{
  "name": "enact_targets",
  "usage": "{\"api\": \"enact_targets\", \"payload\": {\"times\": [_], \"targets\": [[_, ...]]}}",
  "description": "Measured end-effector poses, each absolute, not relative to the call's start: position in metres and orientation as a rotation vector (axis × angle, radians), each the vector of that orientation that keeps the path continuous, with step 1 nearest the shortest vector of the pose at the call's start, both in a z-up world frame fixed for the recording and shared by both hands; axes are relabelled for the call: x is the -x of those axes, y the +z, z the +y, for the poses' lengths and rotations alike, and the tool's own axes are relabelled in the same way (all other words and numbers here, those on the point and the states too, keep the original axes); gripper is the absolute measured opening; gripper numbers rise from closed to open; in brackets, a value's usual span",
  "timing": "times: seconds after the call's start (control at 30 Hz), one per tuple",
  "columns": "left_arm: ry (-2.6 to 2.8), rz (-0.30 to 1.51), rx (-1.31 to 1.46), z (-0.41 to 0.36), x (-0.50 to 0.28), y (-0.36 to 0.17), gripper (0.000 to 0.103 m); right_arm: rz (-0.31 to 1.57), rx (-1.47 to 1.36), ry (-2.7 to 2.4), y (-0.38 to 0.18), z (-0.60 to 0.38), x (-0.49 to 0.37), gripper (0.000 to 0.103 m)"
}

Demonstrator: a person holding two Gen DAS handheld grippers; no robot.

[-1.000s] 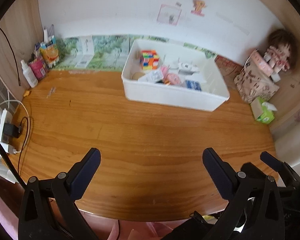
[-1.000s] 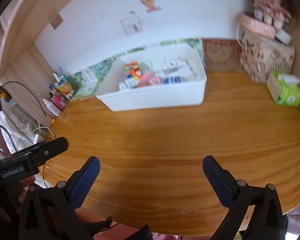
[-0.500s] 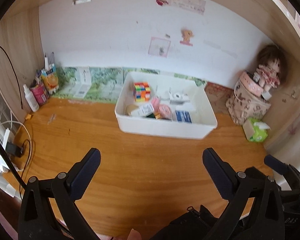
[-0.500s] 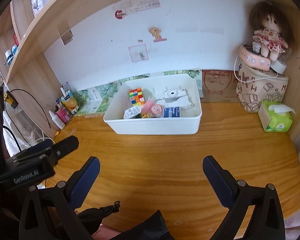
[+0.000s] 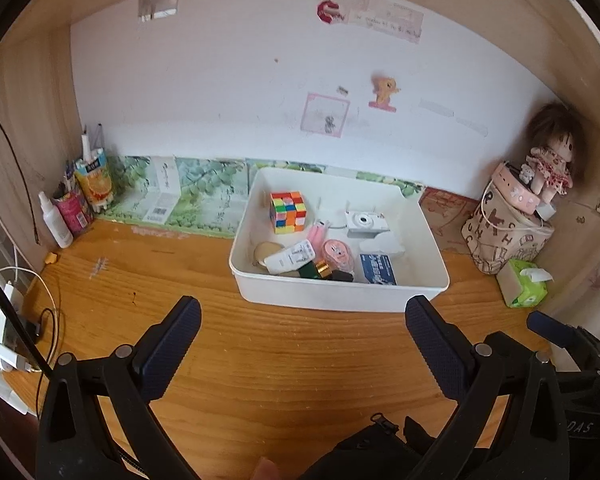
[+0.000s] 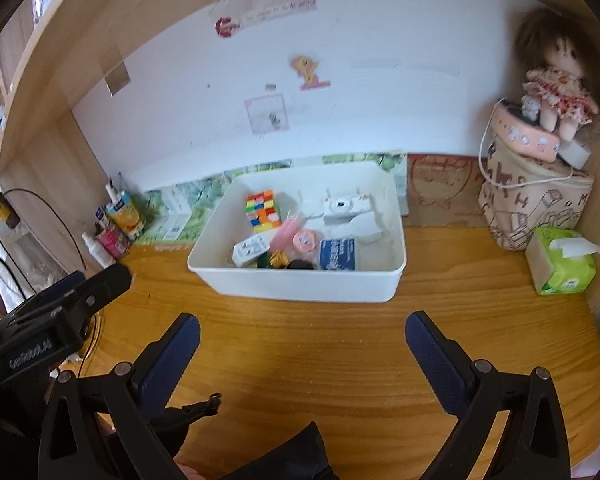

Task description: Organize rigid objects

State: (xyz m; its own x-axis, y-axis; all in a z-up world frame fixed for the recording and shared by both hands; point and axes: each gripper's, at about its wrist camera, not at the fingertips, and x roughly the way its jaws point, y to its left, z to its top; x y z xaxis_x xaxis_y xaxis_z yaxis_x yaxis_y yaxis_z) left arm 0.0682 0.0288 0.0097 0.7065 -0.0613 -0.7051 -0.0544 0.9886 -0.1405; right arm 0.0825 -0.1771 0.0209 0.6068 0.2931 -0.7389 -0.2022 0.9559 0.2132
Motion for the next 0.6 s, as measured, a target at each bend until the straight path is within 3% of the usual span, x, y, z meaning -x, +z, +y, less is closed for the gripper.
{"api": "enact_targets", "payload": {"times": [0.6], "targets": [[-0.076,0.804,0.126,0.020,-0.074,0.006,0.102,0.965,-0.112,0.275,0.005,-0.167,-0.087,0.103]]}}
